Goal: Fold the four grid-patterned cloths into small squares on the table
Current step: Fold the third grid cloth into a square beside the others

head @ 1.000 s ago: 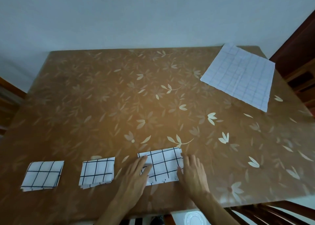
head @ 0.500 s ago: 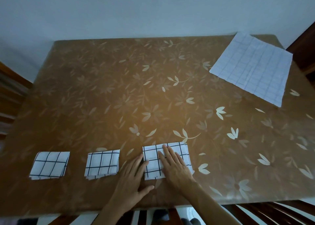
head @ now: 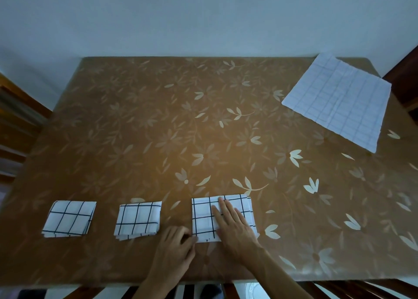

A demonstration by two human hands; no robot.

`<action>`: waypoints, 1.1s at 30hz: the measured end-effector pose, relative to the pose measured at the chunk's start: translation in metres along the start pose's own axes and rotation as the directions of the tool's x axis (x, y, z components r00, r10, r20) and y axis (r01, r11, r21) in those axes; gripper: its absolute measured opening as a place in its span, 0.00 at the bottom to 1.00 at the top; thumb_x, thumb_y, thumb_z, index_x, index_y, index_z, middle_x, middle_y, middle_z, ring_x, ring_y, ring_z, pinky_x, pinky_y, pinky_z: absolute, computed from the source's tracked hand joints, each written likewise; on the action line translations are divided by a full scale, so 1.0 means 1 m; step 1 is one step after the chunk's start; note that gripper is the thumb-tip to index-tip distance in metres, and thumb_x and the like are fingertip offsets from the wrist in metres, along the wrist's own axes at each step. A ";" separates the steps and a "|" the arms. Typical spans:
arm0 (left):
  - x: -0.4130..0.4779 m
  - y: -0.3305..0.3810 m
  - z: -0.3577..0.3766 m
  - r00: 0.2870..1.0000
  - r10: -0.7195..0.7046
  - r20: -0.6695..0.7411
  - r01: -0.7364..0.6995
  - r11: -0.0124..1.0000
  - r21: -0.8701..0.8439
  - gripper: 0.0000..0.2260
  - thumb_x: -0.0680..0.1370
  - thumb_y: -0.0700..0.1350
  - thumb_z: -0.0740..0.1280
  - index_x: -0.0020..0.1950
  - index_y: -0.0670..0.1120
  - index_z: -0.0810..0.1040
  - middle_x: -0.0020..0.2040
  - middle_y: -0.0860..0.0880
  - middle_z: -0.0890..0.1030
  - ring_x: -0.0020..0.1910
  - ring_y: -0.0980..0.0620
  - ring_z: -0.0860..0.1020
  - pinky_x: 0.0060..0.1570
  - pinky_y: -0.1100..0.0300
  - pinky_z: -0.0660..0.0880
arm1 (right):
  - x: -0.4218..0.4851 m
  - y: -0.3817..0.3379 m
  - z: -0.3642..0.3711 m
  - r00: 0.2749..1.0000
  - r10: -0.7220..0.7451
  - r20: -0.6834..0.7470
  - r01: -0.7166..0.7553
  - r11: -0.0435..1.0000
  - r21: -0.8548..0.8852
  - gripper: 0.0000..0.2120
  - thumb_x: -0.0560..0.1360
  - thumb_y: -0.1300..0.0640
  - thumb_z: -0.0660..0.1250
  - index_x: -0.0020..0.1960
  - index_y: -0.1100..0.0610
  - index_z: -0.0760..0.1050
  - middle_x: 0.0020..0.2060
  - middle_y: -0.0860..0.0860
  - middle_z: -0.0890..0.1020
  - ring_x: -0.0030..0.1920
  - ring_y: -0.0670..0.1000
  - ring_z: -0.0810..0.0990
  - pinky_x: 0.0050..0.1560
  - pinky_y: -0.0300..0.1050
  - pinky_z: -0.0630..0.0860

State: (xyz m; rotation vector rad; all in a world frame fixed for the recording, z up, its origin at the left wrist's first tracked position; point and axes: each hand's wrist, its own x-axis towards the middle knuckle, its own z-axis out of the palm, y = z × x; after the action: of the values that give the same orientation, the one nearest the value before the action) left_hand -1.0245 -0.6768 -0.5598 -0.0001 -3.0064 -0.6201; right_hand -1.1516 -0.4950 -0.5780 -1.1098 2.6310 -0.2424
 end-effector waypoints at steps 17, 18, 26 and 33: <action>0.054 0.015 0.024 0.977 -0.023 0.213 -0.030 0.970 0.242 0.25 0.84 0.54 0.47 0.80 0.47 0.58 0.82 0.45 0.54 0.81 0.47 0.54 0.73 0.43 0.57 | -0.013 -0.003 -0.009 0.992 0.060 -0.114 -0.057 0.998 0.033 0.29 0.75 0.43 0.57 0.73 0.54 0.68 0.72 0.53 0.73 0.71 0.52 0.74 0.67 0.46 0.72; 0.054 0.014 0.024 0.976 -0.027 0.217 -0.024 0.972 0.232 0.26 0.84 0.54 0.46 0.80 0.47 0.58 0.82 0.46 0.53 0.81 0.48 0.53 0.73 0.43 0.56 | -0.010 -0.006 -0.008 0.987 0.073 -0.145 -0.070 0.997 0.022 0.28 0.76 0.45 0.56 0.74 0.55 0.69 0.73 0.53 0.72 0.72 0.53 0.72 0.72 0.48 0.67; 0.054 0.010 0.025 0.959 -0.076 0.273 0.013 0.974 0.226 0.27 0.84 0.54 0.51 0.82 0.50 0.52 0.83 0.48 0.46 0.81 0.46 0.47 0.76 0.42 0.53 | -0.012 0.011 0.006 0.986 0.132 -0.100 -0.133 0.991 -0.005 0.31 0.83 0.38 0.46 0.79 0.57 0.60 0.78 0.54 0.61 0.78 0.53 0.60 0.74 0.49 0.52; 0.057 0.008 0.014 0.954 -0.080 0.289 0.014 0.975 0.223 0.27 0.83 0.59 0.48 0.82 0.56 0.47 0.83 0.51 0.43 0.81 0.49 0.46 0.76 0.38 0.52 | -0.033 0.040 -0.013 0.963 0.211 -0.169 -0.214 0.977 0.001 0.29 0.80 0.43 0.56 0.76 0.56 0.65 0.77 0.55 0.66 0.76 0.55 0.65 0.75 0.52 0.55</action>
State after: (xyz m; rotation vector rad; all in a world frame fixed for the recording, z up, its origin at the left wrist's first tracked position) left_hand -1.0826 -0.6650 -0.5650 -0.0097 -3.3603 -0.3121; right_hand -1.1605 -0.4434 -0.5703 -0.8346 2.8794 -0.2804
